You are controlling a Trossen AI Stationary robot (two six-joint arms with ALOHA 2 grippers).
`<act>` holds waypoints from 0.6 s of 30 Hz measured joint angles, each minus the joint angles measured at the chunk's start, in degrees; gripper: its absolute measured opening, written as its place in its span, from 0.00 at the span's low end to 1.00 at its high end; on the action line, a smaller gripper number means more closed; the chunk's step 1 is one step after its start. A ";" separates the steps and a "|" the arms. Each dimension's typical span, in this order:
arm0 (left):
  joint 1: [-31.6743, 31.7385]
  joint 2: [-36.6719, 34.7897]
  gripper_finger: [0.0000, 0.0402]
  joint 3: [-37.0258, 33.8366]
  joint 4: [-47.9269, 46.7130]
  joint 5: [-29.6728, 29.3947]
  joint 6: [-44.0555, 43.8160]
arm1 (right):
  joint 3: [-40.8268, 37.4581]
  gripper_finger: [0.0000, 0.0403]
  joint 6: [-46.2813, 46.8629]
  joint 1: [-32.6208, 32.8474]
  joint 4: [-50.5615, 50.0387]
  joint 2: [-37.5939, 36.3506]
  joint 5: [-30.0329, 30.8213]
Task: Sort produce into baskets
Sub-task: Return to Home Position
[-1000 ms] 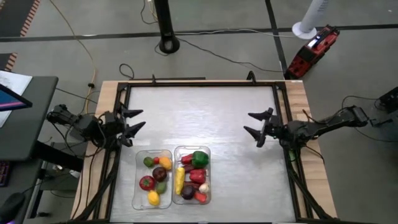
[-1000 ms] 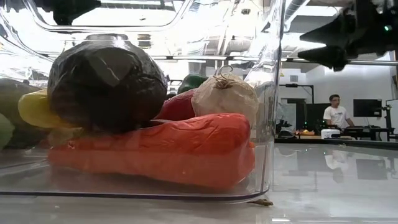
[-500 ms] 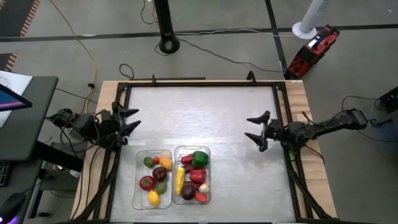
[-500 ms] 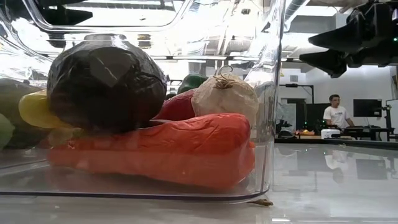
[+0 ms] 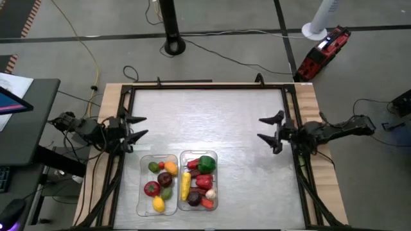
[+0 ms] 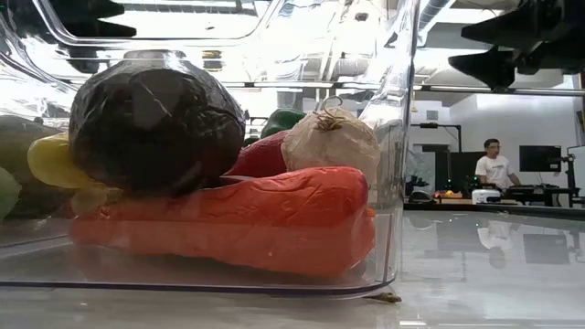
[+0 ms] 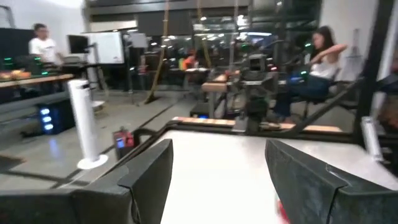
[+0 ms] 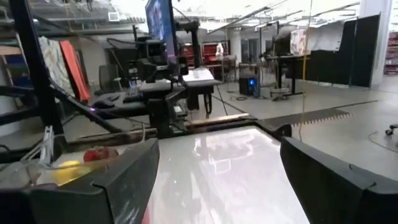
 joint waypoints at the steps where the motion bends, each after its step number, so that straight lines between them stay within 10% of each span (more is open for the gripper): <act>1: 0.00 -0.02 0.60 0.00 0.48 0.73 0.05 | 0.54 0.89 -0.17 0.00 -1.77 -1.65 0.30; 8: 0.00 -0.02 0.60 -2.28 7.49 3.75 -0.96 | 0.97 0.89 2.39 -0.04 -12.00 -12.39 4.70; 18: 0.00 0.00 0.60 -15.96 26.25 7.05 -0.36 | -7.20 0.89 4.13 -0.10 -0.29 -11.74 4.74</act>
